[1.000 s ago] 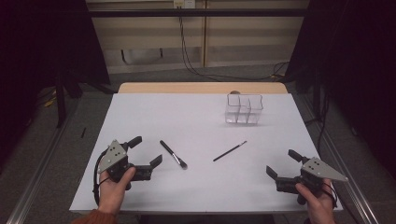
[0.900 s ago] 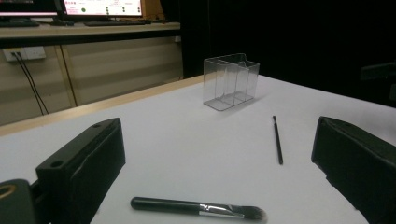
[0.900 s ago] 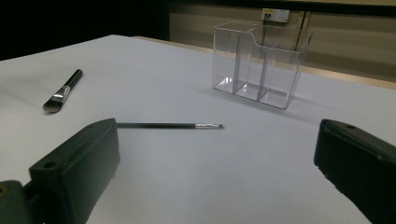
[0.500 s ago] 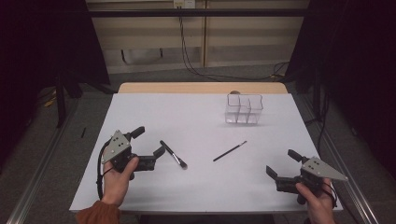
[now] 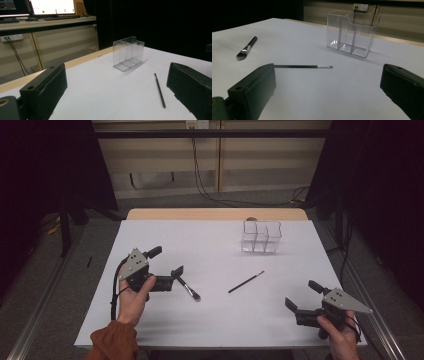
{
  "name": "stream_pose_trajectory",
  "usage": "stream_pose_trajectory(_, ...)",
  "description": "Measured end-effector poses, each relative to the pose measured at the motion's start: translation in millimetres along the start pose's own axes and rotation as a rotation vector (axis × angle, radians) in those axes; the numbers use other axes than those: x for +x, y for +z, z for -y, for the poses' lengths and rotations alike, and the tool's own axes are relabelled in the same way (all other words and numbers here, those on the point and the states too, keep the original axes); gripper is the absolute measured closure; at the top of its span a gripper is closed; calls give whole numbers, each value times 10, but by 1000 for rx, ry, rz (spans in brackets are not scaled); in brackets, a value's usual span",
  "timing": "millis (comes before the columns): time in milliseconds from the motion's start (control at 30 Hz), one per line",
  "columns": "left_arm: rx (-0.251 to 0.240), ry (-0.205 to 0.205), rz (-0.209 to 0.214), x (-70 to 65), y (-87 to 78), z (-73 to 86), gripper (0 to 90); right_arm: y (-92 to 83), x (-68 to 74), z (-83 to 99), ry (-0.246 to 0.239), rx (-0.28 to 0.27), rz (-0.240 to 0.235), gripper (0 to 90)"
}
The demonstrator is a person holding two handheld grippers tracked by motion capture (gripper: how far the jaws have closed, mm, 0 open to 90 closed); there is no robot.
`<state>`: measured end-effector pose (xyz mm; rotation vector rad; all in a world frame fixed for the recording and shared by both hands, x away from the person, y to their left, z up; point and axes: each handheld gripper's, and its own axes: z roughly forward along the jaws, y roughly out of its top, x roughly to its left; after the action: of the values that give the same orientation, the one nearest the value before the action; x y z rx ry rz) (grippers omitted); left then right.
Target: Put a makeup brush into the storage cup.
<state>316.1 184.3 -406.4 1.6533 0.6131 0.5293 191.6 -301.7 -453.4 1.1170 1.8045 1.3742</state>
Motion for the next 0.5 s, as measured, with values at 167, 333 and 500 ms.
stream_pose_trajectory(167,16,0,-6,67,67,-25,22,2,7,-1,-4,1,-4,0)
stream_pose_trajectory(333,17,-3,-2,121,166,-52,22,1,6,-1,-4,1,-5,0)
stream_pose_trajectory(500,36,-14,0,182,255,-12,22,0,9,-3,-13,6,-3,0)
